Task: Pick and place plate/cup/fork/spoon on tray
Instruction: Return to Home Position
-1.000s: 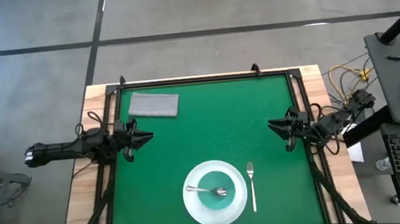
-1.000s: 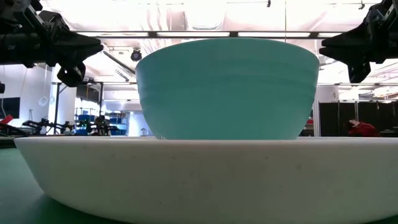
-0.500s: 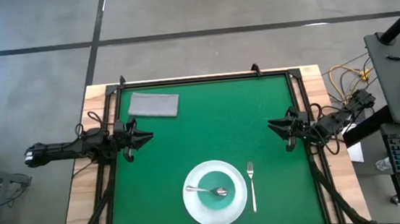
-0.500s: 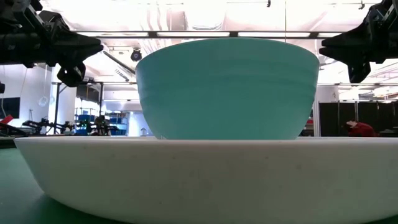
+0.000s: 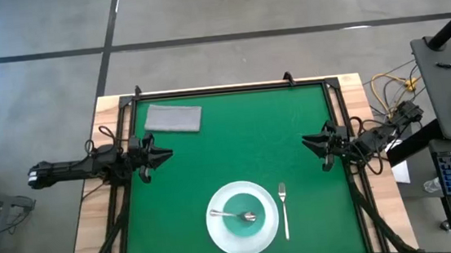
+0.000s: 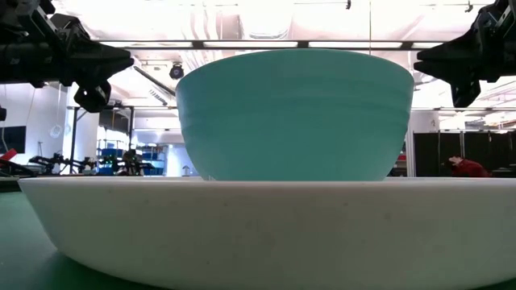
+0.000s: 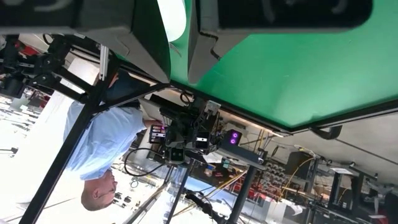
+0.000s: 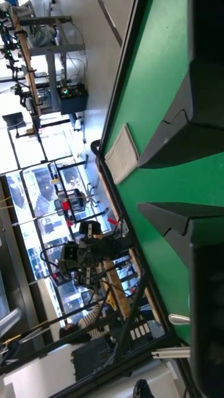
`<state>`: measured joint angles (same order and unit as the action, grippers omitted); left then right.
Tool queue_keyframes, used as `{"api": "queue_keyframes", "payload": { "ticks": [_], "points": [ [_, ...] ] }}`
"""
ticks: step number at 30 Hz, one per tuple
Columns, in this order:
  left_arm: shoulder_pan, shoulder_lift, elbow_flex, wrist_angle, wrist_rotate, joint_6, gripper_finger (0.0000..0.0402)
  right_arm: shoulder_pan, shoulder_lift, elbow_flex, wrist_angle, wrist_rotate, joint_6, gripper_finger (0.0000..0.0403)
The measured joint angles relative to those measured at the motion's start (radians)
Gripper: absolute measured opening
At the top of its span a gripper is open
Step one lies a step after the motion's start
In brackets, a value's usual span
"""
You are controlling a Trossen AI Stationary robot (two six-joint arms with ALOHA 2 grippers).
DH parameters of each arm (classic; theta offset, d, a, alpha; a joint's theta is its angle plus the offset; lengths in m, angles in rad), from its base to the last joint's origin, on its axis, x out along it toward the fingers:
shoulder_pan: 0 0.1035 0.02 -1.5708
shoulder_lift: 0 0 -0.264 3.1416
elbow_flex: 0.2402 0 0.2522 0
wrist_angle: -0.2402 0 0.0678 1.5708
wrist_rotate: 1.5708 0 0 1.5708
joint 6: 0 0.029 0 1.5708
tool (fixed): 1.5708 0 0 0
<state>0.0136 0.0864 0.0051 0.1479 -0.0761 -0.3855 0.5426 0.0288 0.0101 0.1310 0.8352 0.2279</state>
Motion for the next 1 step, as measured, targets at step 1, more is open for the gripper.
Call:
{"api": "queue_keyframes", "payload": {
  "ticks": [1],
  "points": [
    [0.0,0.0,0.0,0.0,0.0,0.0,0.0041,0.0,0.0,0.0,0.0,0.0,0.0,0.0091]
  ]
}}
